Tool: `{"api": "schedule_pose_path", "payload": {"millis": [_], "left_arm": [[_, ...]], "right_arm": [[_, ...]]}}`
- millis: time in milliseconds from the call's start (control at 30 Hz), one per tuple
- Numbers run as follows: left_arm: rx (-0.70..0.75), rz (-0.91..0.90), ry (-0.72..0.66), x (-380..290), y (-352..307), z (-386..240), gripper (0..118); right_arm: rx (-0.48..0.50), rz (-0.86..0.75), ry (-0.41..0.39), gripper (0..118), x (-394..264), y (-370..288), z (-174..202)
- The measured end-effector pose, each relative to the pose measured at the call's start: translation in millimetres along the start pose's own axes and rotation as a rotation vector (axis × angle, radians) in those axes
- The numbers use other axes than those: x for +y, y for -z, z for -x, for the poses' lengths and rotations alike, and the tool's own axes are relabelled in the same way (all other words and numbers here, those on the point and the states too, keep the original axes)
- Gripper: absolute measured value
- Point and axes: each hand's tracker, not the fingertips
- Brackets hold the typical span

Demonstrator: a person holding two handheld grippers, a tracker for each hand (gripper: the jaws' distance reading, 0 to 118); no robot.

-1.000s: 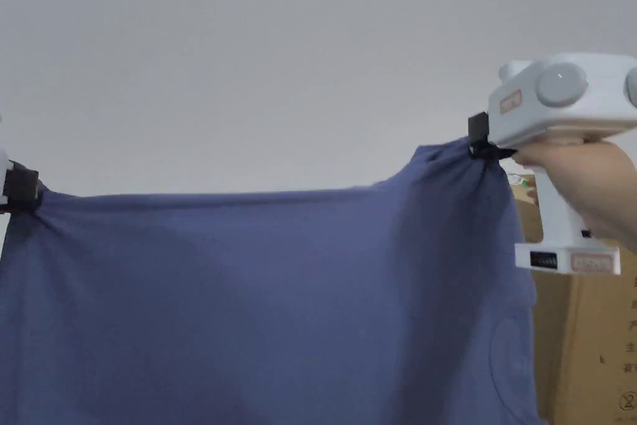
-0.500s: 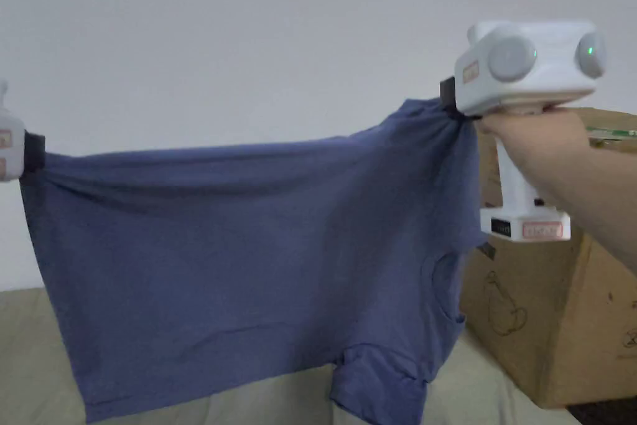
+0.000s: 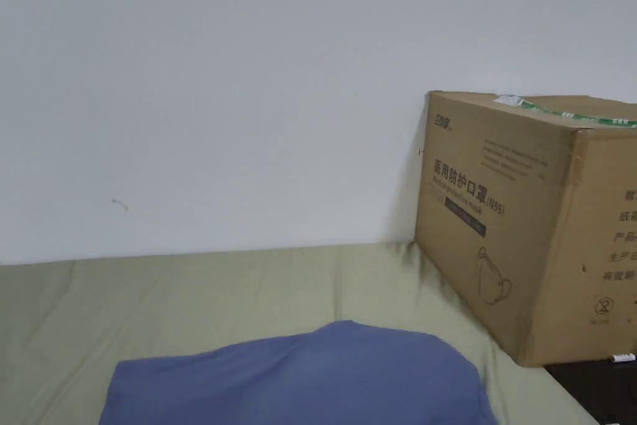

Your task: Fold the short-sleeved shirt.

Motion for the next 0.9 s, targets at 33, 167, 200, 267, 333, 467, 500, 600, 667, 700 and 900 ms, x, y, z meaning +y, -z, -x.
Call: {"api": "schedule_pose_path", "payload": {"millis": [33,167,200,267,333,467,500,600,667,700,900], "left_arm": [[-0.004,0.026,0.005,-17.5,-15.5,-1.3,1],[-0.024,0.098,0.003,-70.6,-59.0,2.7,1],[-0.042,0.113,0.011,-77.7,-73.5,-11.8,1],[-0.047,0.142,0.073,-91.2,-83.7,-19.6,1],[-0.059,0.156,0.092,-95.6,-87.9,-16.9,1],[-0.056,0.176,0.127,-100.3,-91.0,-22.0,2],[-0.059,0.179,0.127,-99.3,-91.2,-21.5,3],[-0.064,0.196,0.089,-95.1,-102.4,-23.5,56],[-0.046,0.197,0.074,-97.4,-113.3,-21.9,118],[-0.046,0.190,0.054,-98.9,-120.9,-21.1,116],[-0.129,-0.068,-0.142,-79.2,-187.6,-21.2,112]], "right_arm": [[0.029,0.014,0.012,10,-19.0,-17.1,-3.9],[0.079,0.074,0.023,10,-83.6,-77.2,-14.5],[0.082,0.101,0.011,10,-95.3,-83.9,-14.6],[0.068,0.156,0.015,10,-109.0,-104.3,-1.9],[0.059,0.182,0.030,10,-119.4,-112.2,2.2],[0.028,0.223,0.001,10,-117.0,-111.7,15.3],[0.033,0.240,-0.016,10,-112.5,-96.7,0.3],[0.020,0.236,-0.035,28,-105.7,-99.3,4.7],[-0.021,0.206,-0.022,103,-105.9,-109.0,5.0],[-0.038,0.197,-0.026,118,-104.9,-113.9,5.6],[0.041,-0.115,0.095,117,-85.5,-175.6,28.1]]}}
